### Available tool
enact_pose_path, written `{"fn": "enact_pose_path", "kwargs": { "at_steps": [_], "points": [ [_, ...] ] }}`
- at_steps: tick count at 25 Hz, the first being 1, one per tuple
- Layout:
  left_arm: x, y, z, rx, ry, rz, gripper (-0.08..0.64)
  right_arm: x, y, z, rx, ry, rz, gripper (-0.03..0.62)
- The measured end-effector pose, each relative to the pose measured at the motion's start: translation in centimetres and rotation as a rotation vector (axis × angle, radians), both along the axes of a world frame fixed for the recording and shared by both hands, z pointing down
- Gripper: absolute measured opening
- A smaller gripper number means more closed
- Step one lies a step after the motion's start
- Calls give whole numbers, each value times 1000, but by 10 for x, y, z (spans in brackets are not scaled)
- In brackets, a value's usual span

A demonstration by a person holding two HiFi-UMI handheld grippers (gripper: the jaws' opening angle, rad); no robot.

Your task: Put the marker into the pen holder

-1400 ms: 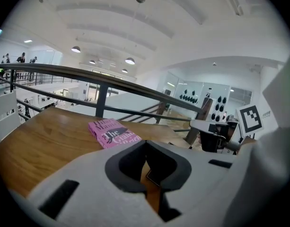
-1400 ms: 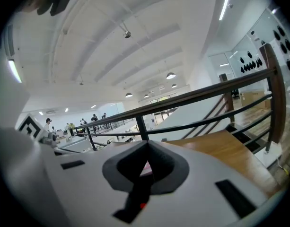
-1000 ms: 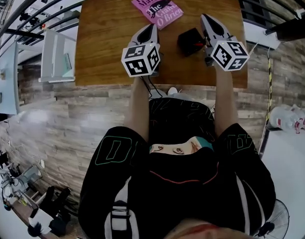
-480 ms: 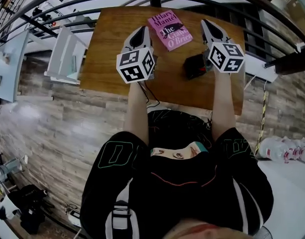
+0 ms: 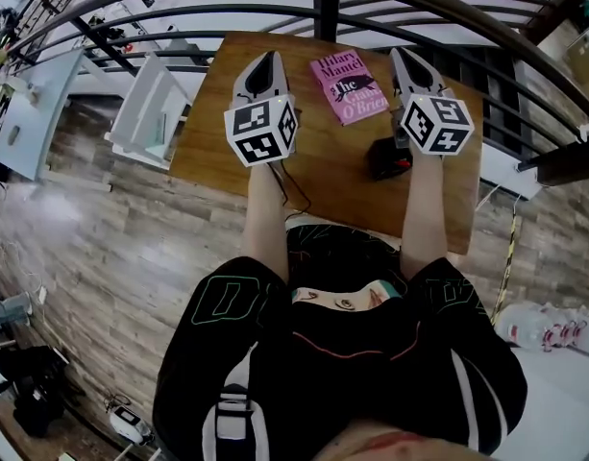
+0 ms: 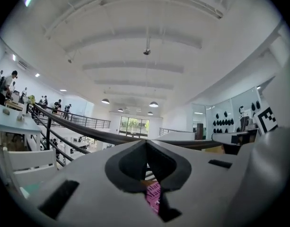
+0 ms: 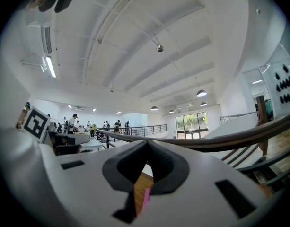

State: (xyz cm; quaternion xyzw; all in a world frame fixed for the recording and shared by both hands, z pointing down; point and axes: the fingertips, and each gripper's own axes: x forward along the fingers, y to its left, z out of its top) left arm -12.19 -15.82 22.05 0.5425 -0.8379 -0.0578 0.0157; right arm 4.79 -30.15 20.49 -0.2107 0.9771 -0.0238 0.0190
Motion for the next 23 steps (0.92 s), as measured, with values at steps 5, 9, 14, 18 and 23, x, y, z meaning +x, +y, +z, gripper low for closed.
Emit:
{"fn": "enact_pose_path", "kwargs": {
  "at_steps": [5, 9, 14, 18, 23],
  "points": [
    [-2, -1, -9, 2, -31, -3, 9, 4, 1, 0, 10, -2, 5, 5],
    [2, -7, -13, 6, -49, 12, 8, 8, 1, -6, 25, -16, 8, 5],
    [5, -12, -12, 7, -54, 22, 9, 10, 3, -7, 44, -6, 7, 5],
    [10, -15, -8, 2, -58, 31, 9, 13, 4, -1, 58, 14, 17, 5],
    [9, -17, -4, -5, -62, 35, 9, 12, 1, -1, 79, 27, 29, 5]
  ]
}}
